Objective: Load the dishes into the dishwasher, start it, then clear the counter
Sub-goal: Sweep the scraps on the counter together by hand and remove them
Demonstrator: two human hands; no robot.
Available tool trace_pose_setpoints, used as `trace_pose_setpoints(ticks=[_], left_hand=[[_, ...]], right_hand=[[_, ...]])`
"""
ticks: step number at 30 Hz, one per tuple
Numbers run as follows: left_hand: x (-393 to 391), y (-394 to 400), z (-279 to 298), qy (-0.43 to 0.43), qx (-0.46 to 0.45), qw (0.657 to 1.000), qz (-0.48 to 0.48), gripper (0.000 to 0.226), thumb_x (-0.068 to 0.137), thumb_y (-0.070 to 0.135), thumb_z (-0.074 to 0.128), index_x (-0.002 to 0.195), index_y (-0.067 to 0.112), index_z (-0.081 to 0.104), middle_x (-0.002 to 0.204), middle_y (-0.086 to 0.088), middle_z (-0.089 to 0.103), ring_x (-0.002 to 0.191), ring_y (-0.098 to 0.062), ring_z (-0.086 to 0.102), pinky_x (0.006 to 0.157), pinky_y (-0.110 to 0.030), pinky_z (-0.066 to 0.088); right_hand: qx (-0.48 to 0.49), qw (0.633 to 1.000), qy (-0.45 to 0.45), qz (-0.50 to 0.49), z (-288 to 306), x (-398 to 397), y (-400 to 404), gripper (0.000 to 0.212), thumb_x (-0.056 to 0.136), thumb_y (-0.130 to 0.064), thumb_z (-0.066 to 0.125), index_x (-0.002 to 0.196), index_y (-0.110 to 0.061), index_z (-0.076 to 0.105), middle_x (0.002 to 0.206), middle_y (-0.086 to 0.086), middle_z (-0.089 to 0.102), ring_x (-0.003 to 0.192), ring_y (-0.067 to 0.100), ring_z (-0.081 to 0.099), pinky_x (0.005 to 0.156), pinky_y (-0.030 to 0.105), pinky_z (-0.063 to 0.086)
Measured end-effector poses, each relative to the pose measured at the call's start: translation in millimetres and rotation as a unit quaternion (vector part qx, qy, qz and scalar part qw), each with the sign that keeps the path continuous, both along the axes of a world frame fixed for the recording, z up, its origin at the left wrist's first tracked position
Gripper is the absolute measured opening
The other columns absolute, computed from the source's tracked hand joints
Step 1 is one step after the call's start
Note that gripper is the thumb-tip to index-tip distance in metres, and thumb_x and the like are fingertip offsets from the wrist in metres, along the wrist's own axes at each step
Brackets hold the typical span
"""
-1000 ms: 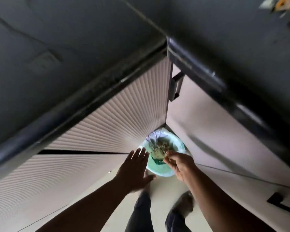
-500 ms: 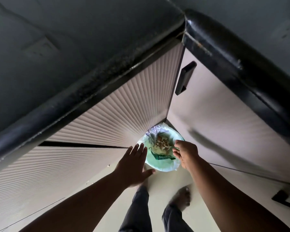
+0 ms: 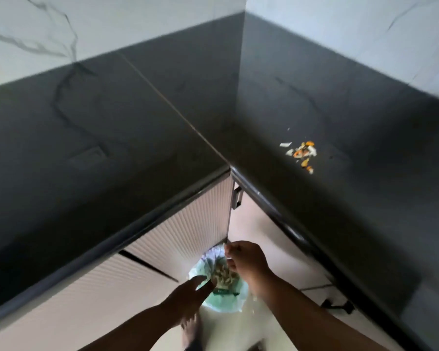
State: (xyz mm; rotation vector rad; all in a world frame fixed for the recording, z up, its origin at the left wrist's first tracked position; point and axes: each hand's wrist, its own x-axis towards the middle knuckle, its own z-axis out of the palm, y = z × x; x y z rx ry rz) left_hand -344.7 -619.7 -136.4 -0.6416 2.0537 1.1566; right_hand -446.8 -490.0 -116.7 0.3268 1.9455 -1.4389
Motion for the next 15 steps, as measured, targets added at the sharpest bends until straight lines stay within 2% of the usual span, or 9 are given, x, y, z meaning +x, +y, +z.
trace_pose_setpoints(ticks=[1, 2, 3, 4, 5, 7, 9, 13, 15], left_hand=[[-4.8, 2.6, 14.1, 0.011, 0.056, 0.996, 0.073, 0.105, 0.042, 0.098, 0.044, 0.108, 0.019, 0.06, 0.095, 0.009, 0.06, 0.083, -0.004, 0.052, 0.071, -0.011, 0.039], [-11.4, 4.1, 26.5, 0.003, 0.101, 0.987, 0.124, 0.095, 0.04, 0.094, 0.054, 0.096, 0.017, 0.061, 0.083, 0.008, 0.059, 0.073, -0.004, 0.049, 0.061, -0.01, 0.038], [-18.8, 5.4, 38.5, -0.018, 0.153, 0.974, 0.166, 0.078, 0.054, 0.085, 0.061, 0.093, 0.016, 0.061, 0.077, 0.007, 0.059, 0.066, -0.004, 0.049, 0.054, -0.012, 0.037], [-26.1, 5.8, 47.8, -0.032, 0.19, 0.962, 0.194, 0.06, 0.075, 0.073, 0.059, 0.094, 0.016, 0.062, 0.075, 0.006, 0.062, 0.06, -0.004, 0.051, 0.051, -0.015, 0.036], [-33.0, 3.9, 60.5, -0.027, 0.209, 0.958, 0.193, 0.049, 0.087, 0.063, 0.054, 0.096, 0.016, 0.065, 0.076, 0.005, 0.065, 0.058, -0.005, 0.054, 0.05, -0.017, 0.035], [-48.4, 1.8, 84.1, -0.005, 0.245, 0.949, 0.201, 0.054, 0.093, 0.06, 0.041, 0.093, 0.015, 0.07, 0.082, 0.002, 0.071, 0.063, -0.011, 0.058, 0.052, -0.02, 0.036], [-65.4, 0.8, 110.5, 0.018, 0.307, 0.922, 0.236, 0.065, 0.095, 0.06, 0.033, 0.093, 0.008, 0.071, 0.089, -0.008, 0.074, 0.07, -0.02, 0.062, 0.061, -0.025, 0.04], [-90.5, -1.1, 163.6, 0.086, 0.394, 0.881, 0.246, 0.078, 0.091, 0.068, 0.027, 0.11, 0.004, 0.067, 0.11, -0.014, 0.071, 0.095, -0.029, 0.067, 0.077, -0.032, 0.046], [-102.3, -2.6, 182.5, 0.105, 0.406, 0.878, 0.23, 0.077, 0.091, 0.068, 0.027, 0.115, 0.006, 0.065, 0.113, -0.012, 0.071, 0.107, -0.031, 0.065, 0.091, -0.037, 0.048]], right_hand=[[-0.012, 1.0, 0.012, 0.012, 17.1, 0.1, 0.6, 0.033, 0.084, -0.007, 0.058, 0.052, -0.015, 0.067, 0.057, 0.003, 0.058, 0.049, 0.015, 0.05, 0.059, 0.031, 0.041], [-0.03, 0.999, 0.014, 0.015, 36.9, -1.0, 1.9, 0.035, 0.085, -0.002, 0.056, 0.054, -0.015, 0.067, 0.058, 0.003, 0.059, 0.048, 0.013, 0.05, 0.057, 0.029, 0.04], [-0.056, 0.998, 0.013, 0.019, 54.4, -2.6, 3.2, 0.036, 0.086, 0.004, 0.053, 0.058, -0.014, 0.067, 0.059, 0.003, 0.059, 0.047, 0.013, 0.05, 0.054, 0.026, 0.04], [-0.074, 0.997, 0.02, 0.029, 71.2, -3.8, 5.1, 0.035, 0.087, 0.009, 0.051, 0.064, -0.013, 0.067, 0.06, 0.003, 0.059, 0.046, 0.012, 0.049, 0.051, 0.023, 0.039], [-0.086, 0.995, 0.038, 0.038, 93.9, -5.8, 6.4, 0.03, 0.088, 0.01, 0.05, 0.069, -0.009, 0.065, 0.061, 0.003, 0.059, 0.045, 0.011, 0.049, 0.049, 0.021, 0.04], [-0.075, 0.991, 0.095, 0.051, 132.7, -11.3, 10.0, 0.02, 0.09, 0.007, 0.052, 0.079, -0.004, 0.065, 0.063, 0.004, 0.058, 0.047, 0.009, 0.05, 0.049, 0.019, 0.042], [-0.049, 0.984, 0.159, 0.055, 164.5, -19.0, 15.4, 0.014, 0.09, 0.004, 0.055, 0.089, 0.0, 0.068, 0.066, 0.006, 0.06, 0.052, 0.01, 0.052, 0.051, 0.017, 0.044], [-0.001, 0.969, 0.247, 0.014, 213.1, -40.7, 35.4, 0.018, 0.092, -0.002, 0.056, 0.085, -0.01, 0.07, 0.07, 0.005, 0.064, 0.062, 0.013, 0.057, 0.062, 0.022, 0.05], [0.035, 0.959, 0.28, -0.005, 224.5, -53.6, 45.4, 0.018, 0.093, -0.003, 0.055, 0.085, -0.011, 0.069, 0.072, 0.002, 0.064, 0.063, 0.012, 0.058, 0.064, 0.023, 0.051]])
